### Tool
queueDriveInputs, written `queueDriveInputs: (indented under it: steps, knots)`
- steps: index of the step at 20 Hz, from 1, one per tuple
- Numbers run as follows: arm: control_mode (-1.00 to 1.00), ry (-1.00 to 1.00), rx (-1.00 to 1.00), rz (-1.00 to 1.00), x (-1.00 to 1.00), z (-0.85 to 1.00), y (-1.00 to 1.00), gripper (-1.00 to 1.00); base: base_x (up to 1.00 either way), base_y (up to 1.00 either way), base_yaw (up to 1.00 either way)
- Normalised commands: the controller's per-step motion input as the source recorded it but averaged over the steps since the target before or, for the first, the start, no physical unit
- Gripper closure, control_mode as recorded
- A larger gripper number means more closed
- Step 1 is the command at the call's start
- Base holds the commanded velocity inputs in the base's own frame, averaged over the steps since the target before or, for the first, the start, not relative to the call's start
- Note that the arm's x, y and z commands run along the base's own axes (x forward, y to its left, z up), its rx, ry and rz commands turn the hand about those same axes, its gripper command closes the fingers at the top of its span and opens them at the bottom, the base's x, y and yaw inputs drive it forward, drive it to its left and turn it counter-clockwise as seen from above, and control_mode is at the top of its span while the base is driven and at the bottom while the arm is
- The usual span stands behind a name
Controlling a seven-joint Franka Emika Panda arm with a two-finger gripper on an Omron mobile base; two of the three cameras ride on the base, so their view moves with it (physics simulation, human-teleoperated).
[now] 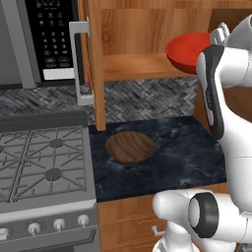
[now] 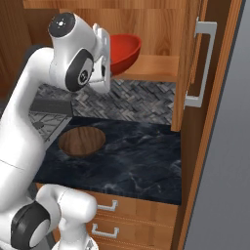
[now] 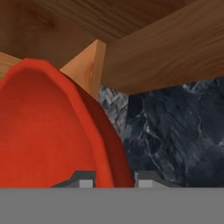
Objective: Open the cabinet. Pick the bowls from the counter and place them in the cabinet. Then close the cabinet.
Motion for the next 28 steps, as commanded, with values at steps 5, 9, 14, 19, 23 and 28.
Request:
queueDriveInputs:
  steps: [5, 9, 14, 19, 23, 28]
  knots:
    - [-1.0, 0.0, 0.0, 0.0, 0.26, 0.0, -0.05, 1.0, 0.0, 0.0, 0.0]
    - [-1.0, 0.0, 0.0, 0.0, 0.24, 0.0, -0.07, 1.0, 0.0, 0.0, 0.0]
    - [-1.0, 0.0, 0.0, 0.0, 0.37, -0.02, -0.1, 1.0, 0.0, 0.0, 0.0]
    - [-1.0, 0.0, 0.01, 0.0, 0.41, -0.03, -0.18, 1.0, 0.0, 0.0, 0.0]
    - [-1.0, 0.0, 0.05, 0.0, 0.31, -0.14, -0.27, 1.0, 0.0, 0.0, 0.0]
    - [-1.0, 0.0, 0.06, 0.0, 0.31, -0.08, -0.16, 1.0, 0.0, 0.0, 0.0]
